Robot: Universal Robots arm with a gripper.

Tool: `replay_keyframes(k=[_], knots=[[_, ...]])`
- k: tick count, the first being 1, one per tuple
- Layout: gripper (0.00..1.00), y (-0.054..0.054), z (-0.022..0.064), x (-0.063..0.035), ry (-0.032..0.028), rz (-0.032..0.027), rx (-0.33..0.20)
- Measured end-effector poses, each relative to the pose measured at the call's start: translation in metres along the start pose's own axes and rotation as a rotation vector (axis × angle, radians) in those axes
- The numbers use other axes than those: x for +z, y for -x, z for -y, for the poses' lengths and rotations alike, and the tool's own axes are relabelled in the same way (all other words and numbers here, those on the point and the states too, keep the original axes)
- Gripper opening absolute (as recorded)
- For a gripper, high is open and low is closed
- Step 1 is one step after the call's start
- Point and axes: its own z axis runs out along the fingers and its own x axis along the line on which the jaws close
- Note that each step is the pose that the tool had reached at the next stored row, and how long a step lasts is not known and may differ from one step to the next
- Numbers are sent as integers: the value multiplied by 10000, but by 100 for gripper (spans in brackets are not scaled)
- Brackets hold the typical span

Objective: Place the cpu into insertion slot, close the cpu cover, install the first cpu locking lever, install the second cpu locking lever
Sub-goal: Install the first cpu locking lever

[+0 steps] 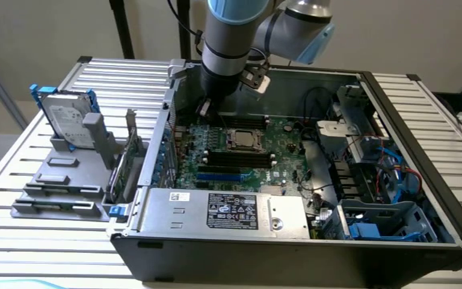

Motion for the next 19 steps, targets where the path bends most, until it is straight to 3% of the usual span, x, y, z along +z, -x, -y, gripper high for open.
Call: replay_keyframes(k=[4, 6, 9, 12, 13, 15, 19], knots=[[11, 5, 14, -3, -174, -119, 216], [11, 7, 20, -3, -270, -218, 302], [11, 11, 28, -2, -417, -460, 401], [11, 15, 35, -1, -585, -814, 471], [11, 15, 35, -1, -620, -903, 484], [11, 14, 36, -2, -632, -967, 525], [11, -9, -7, -6, -623, -988, 570]])
